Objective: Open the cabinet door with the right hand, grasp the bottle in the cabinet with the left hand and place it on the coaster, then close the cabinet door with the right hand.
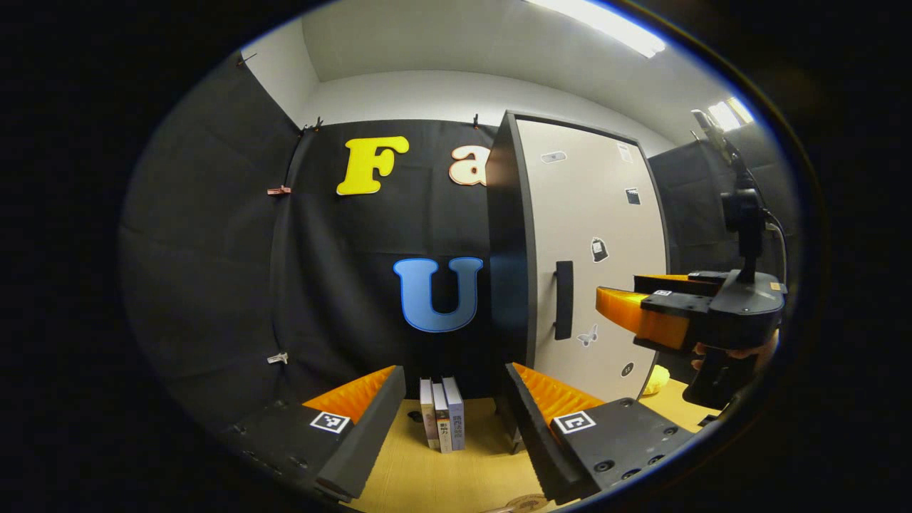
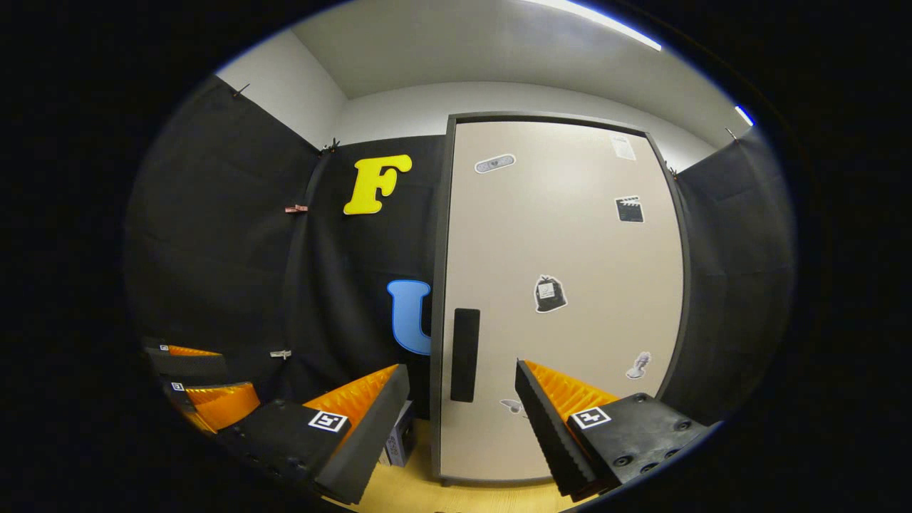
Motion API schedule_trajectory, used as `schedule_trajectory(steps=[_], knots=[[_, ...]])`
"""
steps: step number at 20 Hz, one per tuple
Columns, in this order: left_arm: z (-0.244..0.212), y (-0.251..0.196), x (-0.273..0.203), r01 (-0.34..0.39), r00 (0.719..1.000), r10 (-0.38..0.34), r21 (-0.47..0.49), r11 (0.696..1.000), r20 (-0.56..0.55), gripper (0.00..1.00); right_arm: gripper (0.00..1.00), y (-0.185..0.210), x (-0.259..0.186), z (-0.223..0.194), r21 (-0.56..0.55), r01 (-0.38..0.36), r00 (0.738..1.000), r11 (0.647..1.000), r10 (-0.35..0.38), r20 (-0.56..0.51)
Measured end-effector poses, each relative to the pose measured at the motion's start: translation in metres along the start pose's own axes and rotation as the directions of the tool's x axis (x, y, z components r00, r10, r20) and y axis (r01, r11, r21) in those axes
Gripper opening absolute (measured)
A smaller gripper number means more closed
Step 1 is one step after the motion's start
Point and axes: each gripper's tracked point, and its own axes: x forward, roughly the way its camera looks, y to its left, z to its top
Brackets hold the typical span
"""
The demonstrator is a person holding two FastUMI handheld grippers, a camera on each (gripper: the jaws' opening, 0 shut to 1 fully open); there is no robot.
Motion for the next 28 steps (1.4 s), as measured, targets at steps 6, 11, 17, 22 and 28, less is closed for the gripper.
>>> schedule_trajectory(steps=[6, 11, 17, 22, 28], knots=[[-0.013, 0.014, 0.01, 0.004, 1.0, -0.004, -0.018, 1.0, -0.018, 0.88, 0.96, 0.003, 0.056, -0.021, -0.012, 0.058, 0.998, 0.998, -0.058, -0.009], [-0.023, 0.016, 0.015, 0.02, 0.999, -0.023, -0.065, 0.998, -0.041, 0.88, 0.87, 0.001, 0.092, -0.042, -0.007, 0.099, 0.994, 0.995, -0.099, -0.038], [-0.027, 0.027, 0.012, -0.008, 0.999, 0.006, -0.05, 0.999, -0.041, 0.88, 0.49, -0.009, 0.114, -0.045, 0.025, 0.145, 0.989, 0.989, -0.144, -0.032], [-0.026, 0.033, 0.003, -0.024, 0.999, 0.021, -0.06, 0.998, -0.04, 0.88, 0.29, -0.011, 0.116, -0.045, 0.003, 0.164, 0.986, 0.986, -0.164, -0.031], [-0.017, 0.034, -0.003, -0.014, 1.0, 0.013, -0.048, 0.999, -0.024, 0.88, 0.11, -0.006, 0.086, -0.043, 0.007, 0.098, 0.993, 0.995, -0.098, -0.066]])
